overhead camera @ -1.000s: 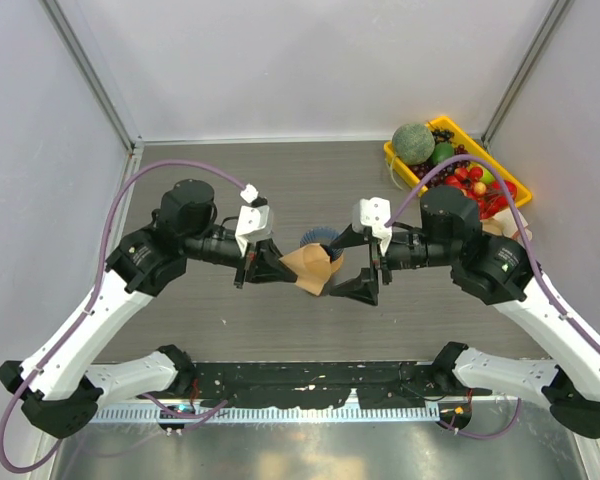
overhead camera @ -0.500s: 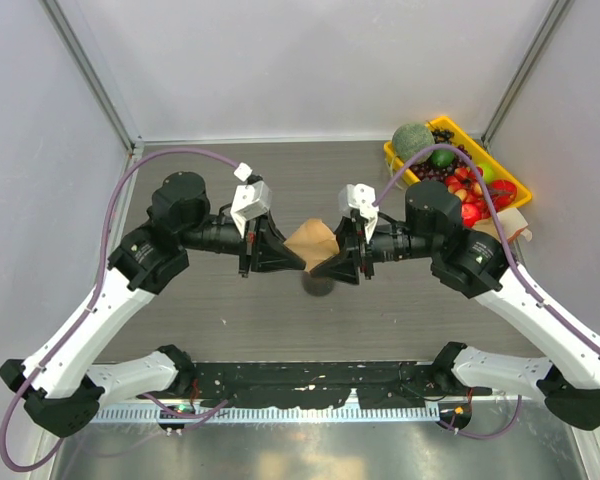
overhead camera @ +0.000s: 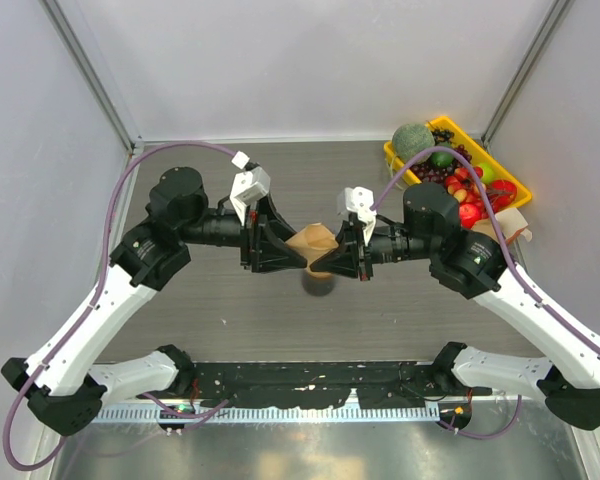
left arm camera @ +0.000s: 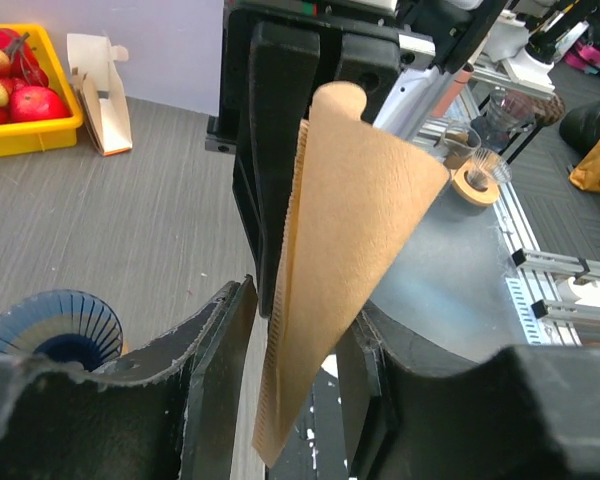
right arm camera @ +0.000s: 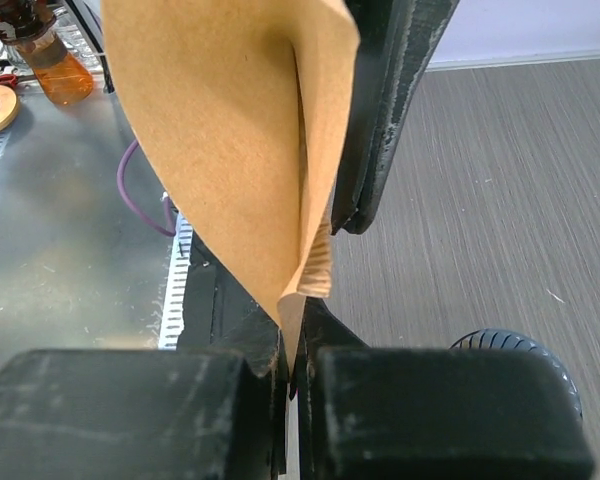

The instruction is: Place the coffee filter in the dripper

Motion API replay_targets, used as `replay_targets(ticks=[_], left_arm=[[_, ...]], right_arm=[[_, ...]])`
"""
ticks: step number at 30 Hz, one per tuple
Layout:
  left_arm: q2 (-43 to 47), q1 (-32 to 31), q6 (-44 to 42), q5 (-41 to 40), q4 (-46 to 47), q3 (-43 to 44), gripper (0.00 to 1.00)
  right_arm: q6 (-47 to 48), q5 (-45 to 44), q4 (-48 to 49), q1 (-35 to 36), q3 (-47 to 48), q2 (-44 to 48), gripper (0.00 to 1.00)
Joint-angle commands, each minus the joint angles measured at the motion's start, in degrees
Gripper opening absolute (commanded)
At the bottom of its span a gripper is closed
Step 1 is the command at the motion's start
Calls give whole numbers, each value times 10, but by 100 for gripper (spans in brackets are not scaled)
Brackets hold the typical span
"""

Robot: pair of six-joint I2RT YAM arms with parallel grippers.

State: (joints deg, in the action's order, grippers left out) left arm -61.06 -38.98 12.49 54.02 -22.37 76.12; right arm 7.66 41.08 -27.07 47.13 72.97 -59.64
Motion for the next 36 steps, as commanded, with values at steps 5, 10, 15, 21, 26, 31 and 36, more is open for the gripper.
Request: replay_targets(ticks=[5, 10, 15, 21, 26, 31, 36], left_arm=[[-13, 3, 50, 1, 69, 43, 41], [-21, 3, 58, 3, 81, 54, 30], [-24, 6, 81, 10, 105, 58, 5], [-20, 12, 104, 18, 129, 42, 0], [-11, 26, 131, 26, 168, 25, 0], [0, 50, 205, 26, 269, -13, 0], [8, 54, 237, 25, 319, -42, 0]], right_arm=[[8, 9, 6, 4, -10, 0, 5], [7, 12, 5, 4, -18, 5, 5], [9, 10, 0, 4, -25, 7, 5], [10, 8, -3, 4, -23, 10, 5], [16, -10, -11, 4, -16, 18, 54], [14, -14, -10, 2, -22, 25, 61], [-5, -31, 16, -4, -7, 26, 56]])
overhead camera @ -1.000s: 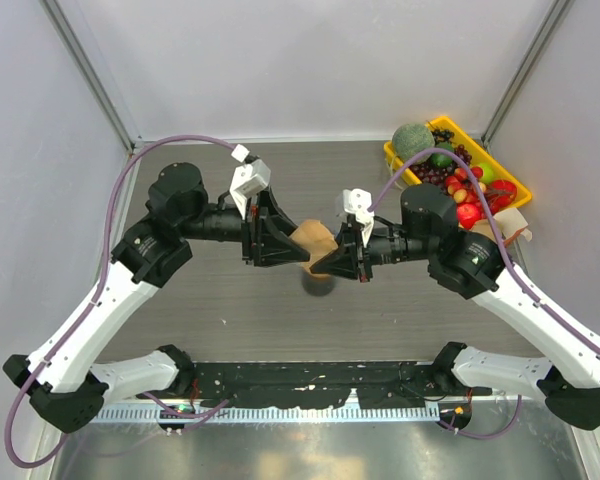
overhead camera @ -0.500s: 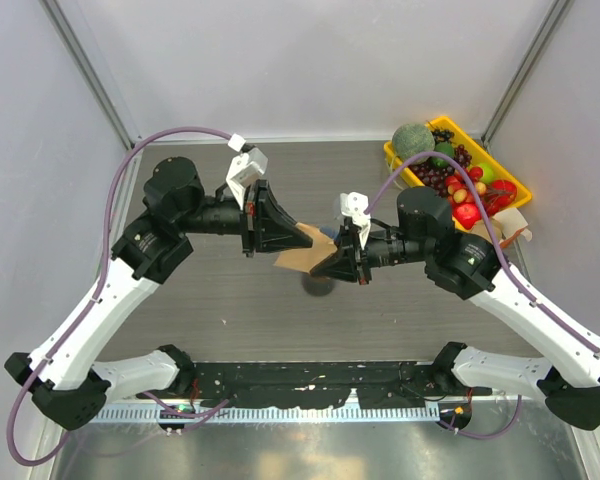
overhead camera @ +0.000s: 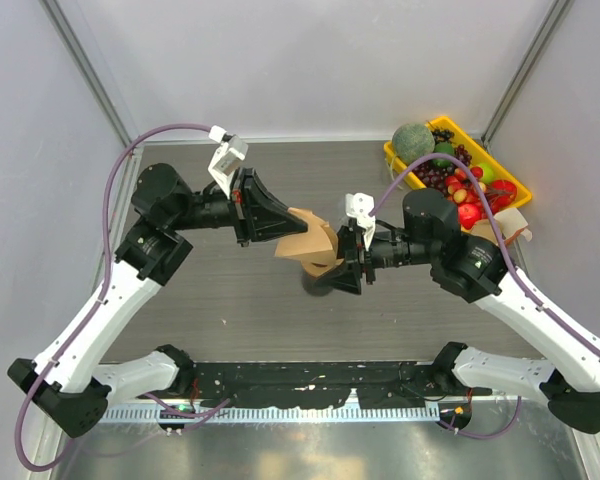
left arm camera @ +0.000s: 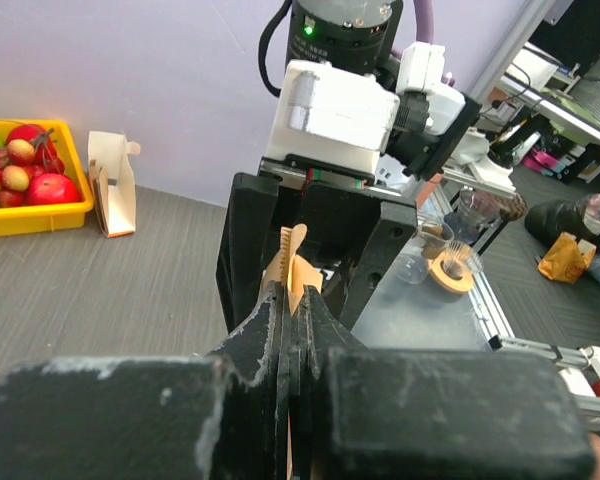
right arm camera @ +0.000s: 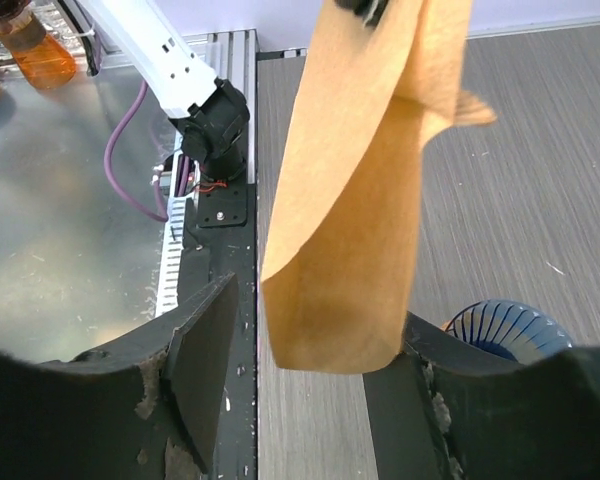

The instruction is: Place the coffee filter in the dripper

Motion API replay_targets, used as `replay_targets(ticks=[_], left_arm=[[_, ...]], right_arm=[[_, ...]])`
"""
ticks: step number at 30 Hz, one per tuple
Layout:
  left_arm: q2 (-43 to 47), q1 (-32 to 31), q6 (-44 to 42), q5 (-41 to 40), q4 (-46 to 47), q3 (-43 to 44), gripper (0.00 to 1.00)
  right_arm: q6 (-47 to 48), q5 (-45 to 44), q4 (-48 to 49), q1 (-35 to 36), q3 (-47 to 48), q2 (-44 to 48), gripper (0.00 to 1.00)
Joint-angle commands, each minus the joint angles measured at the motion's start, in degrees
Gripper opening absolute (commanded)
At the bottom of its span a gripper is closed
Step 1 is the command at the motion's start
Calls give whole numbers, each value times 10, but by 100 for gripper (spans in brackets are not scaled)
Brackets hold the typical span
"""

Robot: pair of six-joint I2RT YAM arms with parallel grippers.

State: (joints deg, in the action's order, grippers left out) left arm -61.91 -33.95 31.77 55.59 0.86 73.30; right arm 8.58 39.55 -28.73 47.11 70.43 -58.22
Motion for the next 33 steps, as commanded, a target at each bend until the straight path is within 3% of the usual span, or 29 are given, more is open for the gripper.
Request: replay_targets(ticks=[1, 3, 5, 7, 8, 11, 15, 19, 22, 26, 30, 33], left_arm=[[15, 3, 45, 10, 88, -16, 0], [18, 3, 49, 10, 91, -23, 0], [21, 4, 55, 11, 102, -32, 0], [22, 3, 54, 10, 100, -37, 0], [23, 4, 51, 11, 96, -37, 0], [28, 3, 36, 21, 76, -34, 36], [40, 8, -21, 40, 3, -30, 64], [61, 12, -73, 43, -59, -55, 75], [65, 13, -101, 38, -79, -64, 71], [57, 11, -102, 37, -73, -64, 57], [48, 6, -101, 47, -63, -61, 31], [47, 2, -86, 62, -39, -68, 0]], right_arm=[[-13, -19, 33, -4, 22, 12, 56], [-12, -27, 39, -4, 26, 14, 53], [-3, -31, 44, -4, 26, 16, 35], [5, -31, 43, -4, 23, 18, 8], [10, -30, 42, -4, 23, 19, 5], [30, -31, 32, -4, 20, 24, 5], [45, -27, 27, -4, 21, 35, 5], [41, -8, 19, -4, 29, 38, 5], [34, 9, 20, -4, 28, 38, 5], [21, 24, 28, -4, 26, 35, 5], [12, 26, 28, -4, 30, 28, 5], [8, 21, 24, -4, 38, 26, 5]])
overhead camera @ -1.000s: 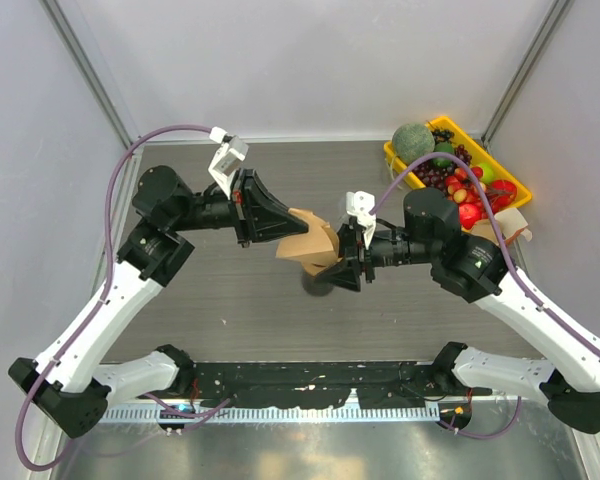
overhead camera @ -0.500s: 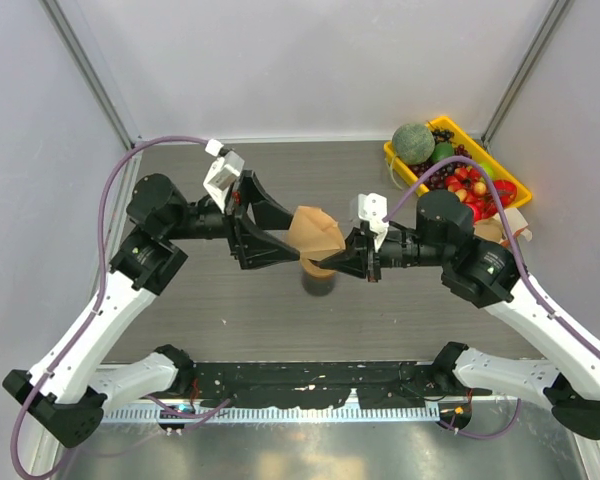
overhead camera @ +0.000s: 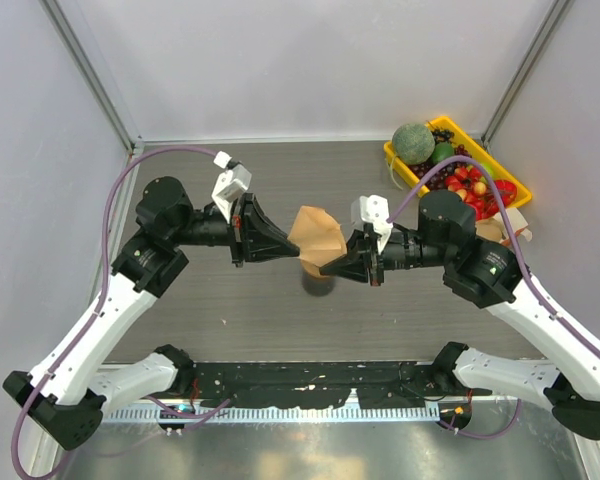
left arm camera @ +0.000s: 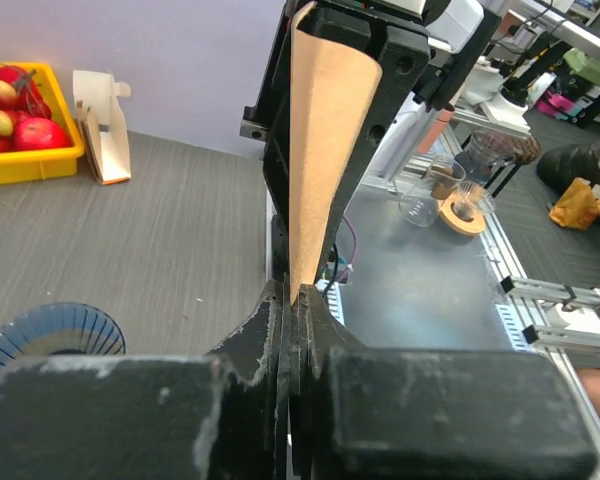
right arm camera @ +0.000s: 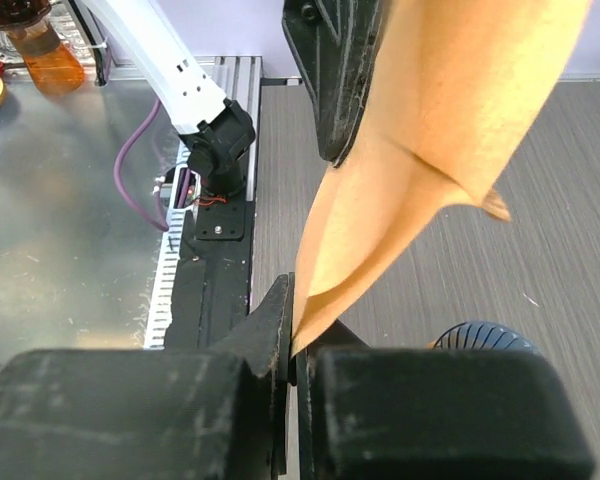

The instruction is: Place the coffee filter in the dripper

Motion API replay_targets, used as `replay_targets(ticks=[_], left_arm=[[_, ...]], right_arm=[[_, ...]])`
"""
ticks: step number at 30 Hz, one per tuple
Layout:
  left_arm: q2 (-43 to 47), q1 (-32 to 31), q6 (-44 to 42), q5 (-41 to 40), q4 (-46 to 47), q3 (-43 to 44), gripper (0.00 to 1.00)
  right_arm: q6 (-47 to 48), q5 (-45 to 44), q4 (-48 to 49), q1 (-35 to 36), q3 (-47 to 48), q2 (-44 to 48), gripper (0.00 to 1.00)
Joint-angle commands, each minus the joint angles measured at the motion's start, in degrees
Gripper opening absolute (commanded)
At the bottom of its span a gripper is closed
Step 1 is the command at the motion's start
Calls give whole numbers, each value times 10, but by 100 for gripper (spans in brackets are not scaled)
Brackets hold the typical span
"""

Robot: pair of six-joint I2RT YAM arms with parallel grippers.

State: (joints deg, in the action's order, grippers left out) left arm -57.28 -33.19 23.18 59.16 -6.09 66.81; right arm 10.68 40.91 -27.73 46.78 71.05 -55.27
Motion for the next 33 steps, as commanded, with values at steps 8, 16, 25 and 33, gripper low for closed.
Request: replay_targets(ticks=[8, 16, 25, 33], left_arm=[[13, 0, -139, 42, -111, 20, 0], [16, -1, -219, 59, -186, 25, 0], [9, -13, -215, 48, -184, 37, 0], [4, -20, -212, 40, -182, 44, 1]], right_arm=[[-7, -5, -95, -13, 103, 4, 78], [-9, -48, -99, -46, 145, 31, 56], [-50, -40, -48, -48, 122, 6, 56], [-43, -16, -41, -47, 101, -19, 49]])
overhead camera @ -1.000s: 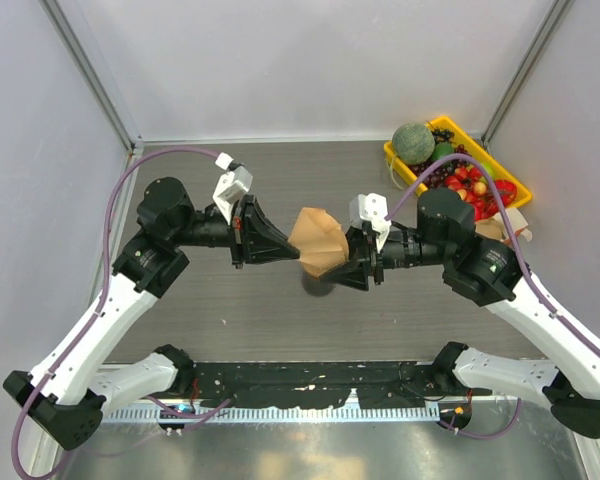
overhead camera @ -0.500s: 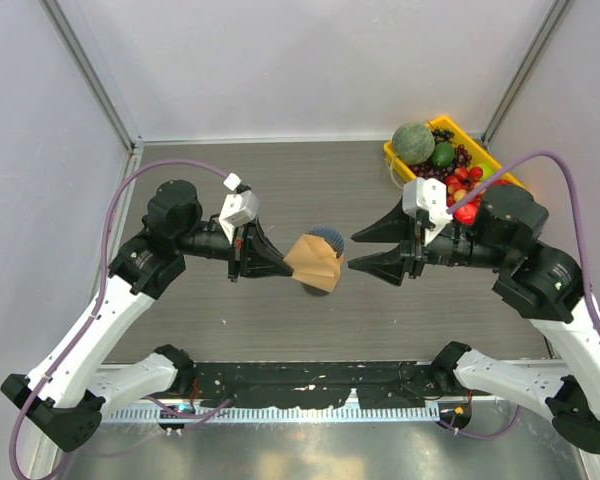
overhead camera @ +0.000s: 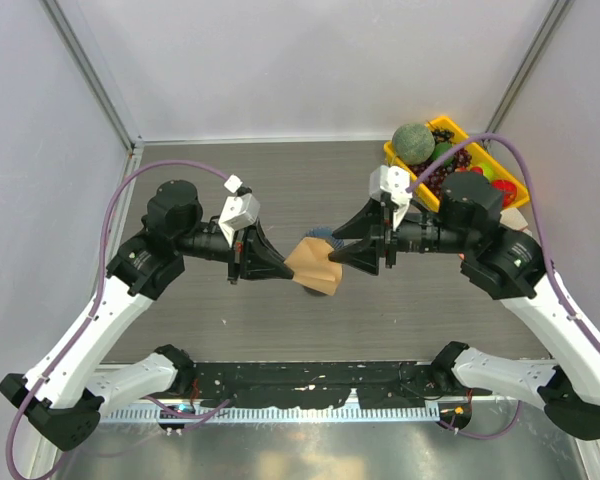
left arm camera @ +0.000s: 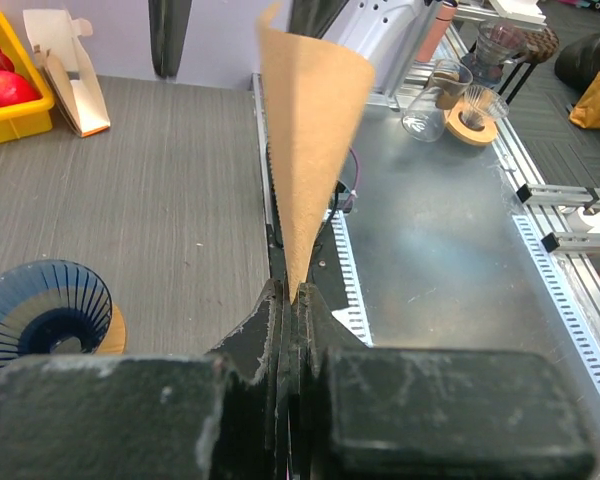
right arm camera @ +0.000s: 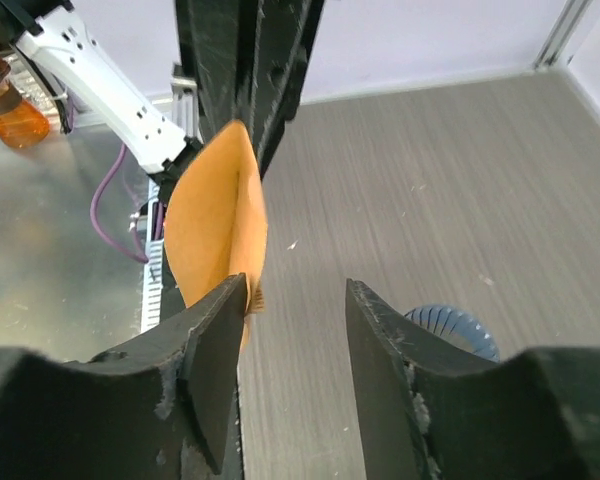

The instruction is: Place the coffee filter in the dripper

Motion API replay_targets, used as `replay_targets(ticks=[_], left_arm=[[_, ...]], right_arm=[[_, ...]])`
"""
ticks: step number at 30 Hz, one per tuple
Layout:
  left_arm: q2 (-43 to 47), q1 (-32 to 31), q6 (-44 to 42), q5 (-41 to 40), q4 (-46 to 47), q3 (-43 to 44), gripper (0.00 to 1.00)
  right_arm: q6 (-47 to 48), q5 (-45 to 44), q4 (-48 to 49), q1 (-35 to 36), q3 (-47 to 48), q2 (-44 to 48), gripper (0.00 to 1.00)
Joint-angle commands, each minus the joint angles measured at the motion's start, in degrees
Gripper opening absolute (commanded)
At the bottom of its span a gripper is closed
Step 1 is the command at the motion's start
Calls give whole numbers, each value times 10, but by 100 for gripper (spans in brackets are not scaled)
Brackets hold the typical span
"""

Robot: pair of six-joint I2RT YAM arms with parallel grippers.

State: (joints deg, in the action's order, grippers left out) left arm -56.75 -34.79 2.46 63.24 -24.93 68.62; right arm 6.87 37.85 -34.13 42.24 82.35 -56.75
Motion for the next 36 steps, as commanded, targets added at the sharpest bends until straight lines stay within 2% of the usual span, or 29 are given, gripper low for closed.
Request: replay_targets(ticks=[1, 4, 7, 11, 13, 14, 16, 17, 19, 21, 22, 24, 27, 33, 36], left_arm=[[-1, -5, -5, 0, 8, 26, 1], [-4, -5, -1, 0, 13, 27, 2], [-3, -6, 13, -8, 23, 25, 4], [-6, -5, 32, -23, 39, 24, 4], [-7, -5, 39, -28, 45, 25, 5], [-13, -5, 54, -31, 58, 25, 7], [-16, -5, 62, -28, 70, 25, 14], [-18, -5, 68, -29, 74, 26, 19], [-19, -5, 75, -29, 80, 26, 36], [-17, -4, 66, -47, 68, 30, 54], [-13, -2, 51, -62, 46, 38, 77], [-6, 9, 14, -93, 3, 54, 99], [15, 11, -72, -130, -63, 64, 99], [44, 2, -190, -210, -92, 49, 99], [46, -11, -255, -253, -105, 56, 99]], right_arm=[[-4, 14, 24, -1, -17, -5, 48], [4, 12, 23, -1, -24, -6, 42], [9, 14, 20, -1, -31, -5, 43], [8, 30, 19, -1, -42, 1, 62], [6, 38, 19, -1, -50, 4, 62], [3, 48, 20, -1, -55, 7, 51], [0, 50, 27, -1, -61, 9, 39], [-7, 50, 29, -1, -61, 9, 35], [-29, 51, 42, -1, -65, 6, 7], [-56, 48, 57, -2, -73, 8, 5], [-82, 49, 68, -7, -75, 11, 5], [-119, 58, 92, -15, -90, 19, 5], [-172, 79, 135, -30, -114, 22, 5], [-368, 108, 236, -66, -163, 7, 5], [-426, 109, 266, -73, -180, -4, 5]])
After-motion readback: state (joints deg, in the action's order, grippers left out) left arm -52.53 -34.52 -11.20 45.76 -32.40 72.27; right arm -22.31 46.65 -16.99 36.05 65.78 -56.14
